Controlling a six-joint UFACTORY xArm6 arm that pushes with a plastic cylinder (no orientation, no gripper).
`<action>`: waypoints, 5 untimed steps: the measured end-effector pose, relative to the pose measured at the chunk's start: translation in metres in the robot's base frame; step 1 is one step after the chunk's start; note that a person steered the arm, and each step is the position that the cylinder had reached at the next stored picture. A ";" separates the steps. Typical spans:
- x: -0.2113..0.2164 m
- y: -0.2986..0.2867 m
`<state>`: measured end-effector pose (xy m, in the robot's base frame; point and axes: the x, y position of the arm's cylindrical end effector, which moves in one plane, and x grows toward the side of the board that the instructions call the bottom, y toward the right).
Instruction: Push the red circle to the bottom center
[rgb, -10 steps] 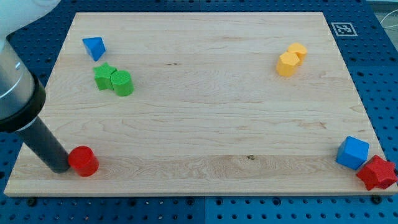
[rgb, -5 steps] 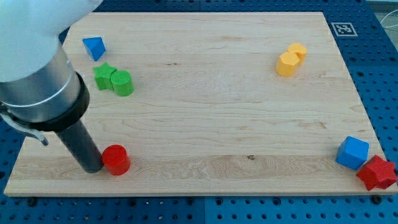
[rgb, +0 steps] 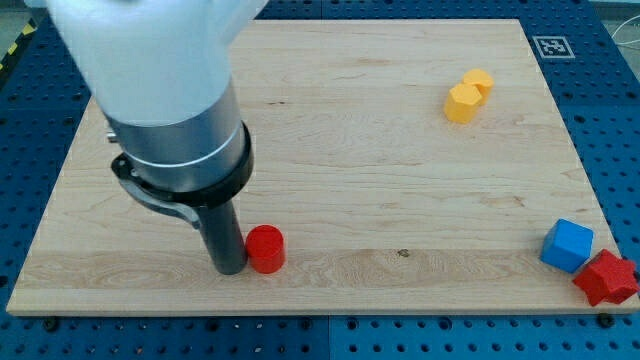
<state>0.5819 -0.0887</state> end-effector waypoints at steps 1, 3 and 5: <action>-0.004 0.011; -0.023 0.023; -0.023 0.038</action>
<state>0.5590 -0.0509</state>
